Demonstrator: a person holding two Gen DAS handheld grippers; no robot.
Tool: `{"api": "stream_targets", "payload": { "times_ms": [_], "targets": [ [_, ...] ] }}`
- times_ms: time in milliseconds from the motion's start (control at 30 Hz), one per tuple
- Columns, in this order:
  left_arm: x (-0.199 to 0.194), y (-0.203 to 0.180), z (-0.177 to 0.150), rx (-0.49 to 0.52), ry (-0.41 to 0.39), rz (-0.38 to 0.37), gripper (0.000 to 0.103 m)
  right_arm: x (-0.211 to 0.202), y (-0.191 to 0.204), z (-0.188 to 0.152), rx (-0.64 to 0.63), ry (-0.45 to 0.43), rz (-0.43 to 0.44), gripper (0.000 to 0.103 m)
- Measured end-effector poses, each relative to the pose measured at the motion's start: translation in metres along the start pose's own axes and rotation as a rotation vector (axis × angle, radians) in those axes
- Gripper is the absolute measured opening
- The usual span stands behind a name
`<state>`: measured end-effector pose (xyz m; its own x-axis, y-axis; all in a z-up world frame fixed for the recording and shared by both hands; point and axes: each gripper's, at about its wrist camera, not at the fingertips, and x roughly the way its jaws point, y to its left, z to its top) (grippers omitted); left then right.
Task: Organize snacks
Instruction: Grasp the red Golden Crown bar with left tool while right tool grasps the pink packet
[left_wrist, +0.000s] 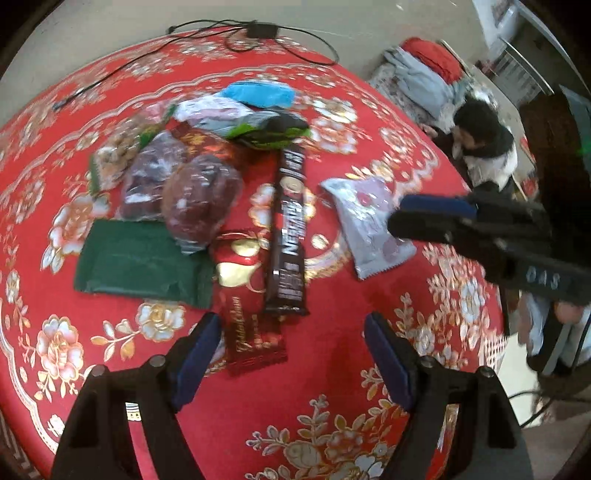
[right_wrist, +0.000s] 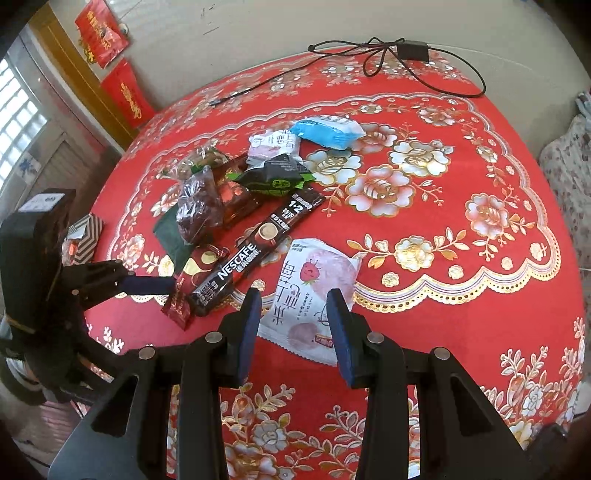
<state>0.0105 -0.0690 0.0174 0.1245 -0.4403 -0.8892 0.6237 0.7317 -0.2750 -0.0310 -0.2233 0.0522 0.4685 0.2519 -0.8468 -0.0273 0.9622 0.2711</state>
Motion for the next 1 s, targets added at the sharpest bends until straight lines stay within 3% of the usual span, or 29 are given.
{"api": "stream_targets", "payload": {
  "times_ms": [167,300,400,600,833,1000],
  "targets": [
    [-0.001,0.014,0.005,-0.027,-0.007,0.102,0.081,0.005,0.001,-0.001,0.003,0.012,0.009,0.036],
    [-0.003,0.018,0.005,0.003,0.0,0.123,0.082,0.0,0.002,0.0,0.02,-0.007,0.024,0.036],
    [-0.002,0.017,0.005,0.012,0.007,0.114,0.082,-0.009,0.011,0.01,0.03,-0.065,0.131,0.036],
    [-0.012,0.02,-0.002,-0.004,0.001,0.112,0.082,0.017,0.04,0.043,0.076,-0.063,0.356,0.036],
    [-0.023,0.026,-0.009,-0.046,-0.022,0.132,0.082,0.064,0.05,0.051,0.094,0.033,0.362,0.037],
    [-0.018,0.024,-0.004,-0.052,-0.019,0.138,0.082,0.068,0.033,0.044,0.122,0.088,0.267,0.036]
  ]
}}
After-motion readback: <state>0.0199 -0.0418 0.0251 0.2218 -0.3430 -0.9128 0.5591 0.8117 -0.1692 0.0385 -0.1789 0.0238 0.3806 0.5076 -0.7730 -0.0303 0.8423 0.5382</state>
